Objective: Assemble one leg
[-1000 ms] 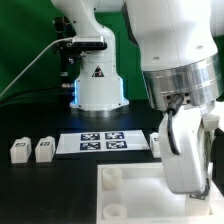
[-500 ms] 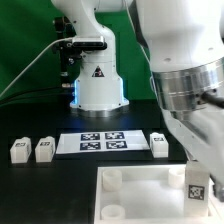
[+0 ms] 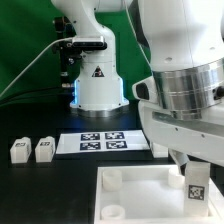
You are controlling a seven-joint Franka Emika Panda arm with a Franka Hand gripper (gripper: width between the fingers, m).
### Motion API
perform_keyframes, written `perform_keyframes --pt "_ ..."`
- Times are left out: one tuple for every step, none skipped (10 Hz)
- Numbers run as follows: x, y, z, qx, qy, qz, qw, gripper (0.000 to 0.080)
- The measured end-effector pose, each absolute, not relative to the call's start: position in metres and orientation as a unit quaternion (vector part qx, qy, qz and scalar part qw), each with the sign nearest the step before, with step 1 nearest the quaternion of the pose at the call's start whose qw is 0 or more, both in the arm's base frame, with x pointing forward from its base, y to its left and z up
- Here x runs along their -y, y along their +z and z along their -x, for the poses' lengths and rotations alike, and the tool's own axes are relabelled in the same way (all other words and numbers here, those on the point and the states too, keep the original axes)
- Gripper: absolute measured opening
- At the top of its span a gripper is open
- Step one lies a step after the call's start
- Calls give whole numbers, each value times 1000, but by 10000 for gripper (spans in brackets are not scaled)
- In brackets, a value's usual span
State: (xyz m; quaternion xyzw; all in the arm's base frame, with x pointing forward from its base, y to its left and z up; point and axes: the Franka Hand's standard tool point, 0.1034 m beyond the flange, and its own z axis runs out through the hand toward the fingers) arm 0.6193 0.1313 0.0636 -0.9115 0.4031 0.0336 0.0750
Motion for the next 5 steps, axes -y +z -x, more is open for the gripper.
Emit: perform_keyframes --pt "-129 65 -623 -341 26 937 73 649" --pt "-119 66 -629 -269 16 960 76 649" --pt "-114 69 -632 -211 11 975 72 649" --pt "-111 73 -636 -141 0 988 68 649" --pt "-107 73 -637 -111 -4 991 69 649"
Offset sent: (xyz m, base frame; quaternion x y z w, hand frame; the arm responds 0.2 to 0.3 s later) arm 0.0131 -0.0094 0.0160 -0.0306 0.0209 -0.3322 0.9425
